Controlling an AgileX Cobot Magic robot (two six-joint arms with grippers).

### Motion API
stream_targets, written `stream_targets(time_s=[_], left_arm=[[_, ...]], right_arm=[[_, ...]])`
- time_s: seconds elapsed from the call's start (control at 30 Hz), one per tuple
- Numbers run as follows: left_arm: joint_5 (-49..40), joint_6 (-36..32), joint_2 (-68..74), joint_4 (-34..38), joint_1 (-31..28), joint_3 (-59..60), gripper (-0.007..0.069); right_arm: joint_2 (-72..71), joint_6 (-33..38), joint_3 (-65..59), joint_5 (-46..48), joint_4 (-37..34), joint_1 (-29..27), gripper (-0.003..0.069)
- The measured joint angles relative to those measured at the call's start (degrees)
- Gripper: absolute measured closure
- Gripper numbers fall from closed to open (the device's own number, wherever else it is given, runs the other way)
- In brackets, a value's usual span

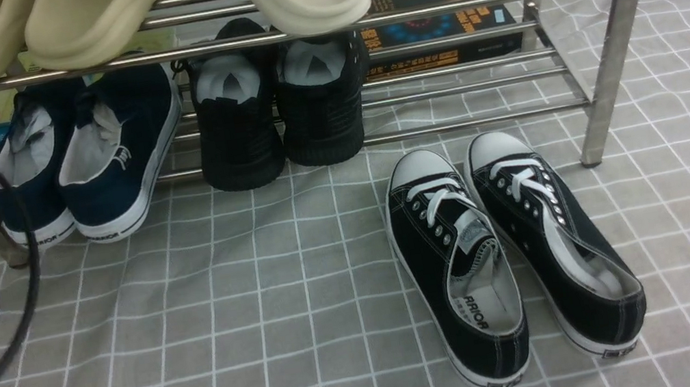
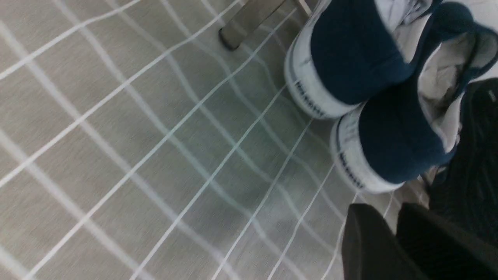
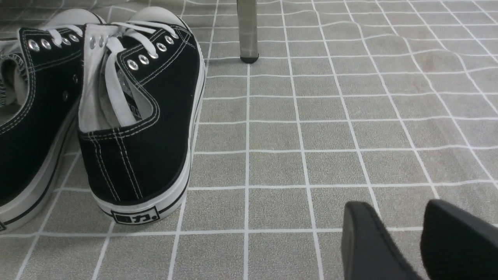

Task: Take the shoes off the shelf with your hand from the grey coffee tablecloth.
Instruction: 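Grasp the leftmost shoe on the bottom shelf of the shoe rack with the left gripper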

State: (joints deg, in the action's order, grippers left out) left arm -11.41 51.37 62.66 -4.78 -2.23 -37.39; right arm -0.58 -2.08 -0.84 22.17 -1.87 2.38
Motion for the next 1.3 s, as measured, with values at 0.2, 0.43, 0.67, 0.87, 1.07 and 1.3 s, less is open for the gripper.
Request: stream_targets(time_s=[0.2, 0.43, 0.67, 0.87, 1.07, 1.3], left_arm=[[-4.4, 1.2, 13.8, -0.5, -0.6, -12.7, 0.0185], [-7.1, 5.8, 23.0, -0.6, -3.5, -21.1, 0.0088], [-0.8, 10.8, 27.9, -0.6, -4.3, -21.9, 0.0085], [3.2, 14.6, 32.1, -0.6, -4.3, -22.0, 0.0092], [2.9, 15.2, 34.1, -0.8, -4.3, -22.0, 0.0208], [-3.6, 15.2, 33.1, -1.2, -4.3, -22.1, 0.0561]], right_arm=[[0.0, 0.0, 0.0, 0.0, 0.0, 0.0, 0.0421], [0.0, 0.0, 0.0, 0.0, 0.0, 0.0, 0.0421], [0.0, 0.0, 0.0, 0.0, 0.0, 0.0, 0.0421], [0.0, 0.0, 0.0, 0.0, 0.0, 0.0, 0.0421], [0.0, 0.0, 0.0, 0.0, 0.0, 0.0, 0.0421], [0.0, 0.0, 0.0, 0.0, 0.0, -0.1, 0.0421]])
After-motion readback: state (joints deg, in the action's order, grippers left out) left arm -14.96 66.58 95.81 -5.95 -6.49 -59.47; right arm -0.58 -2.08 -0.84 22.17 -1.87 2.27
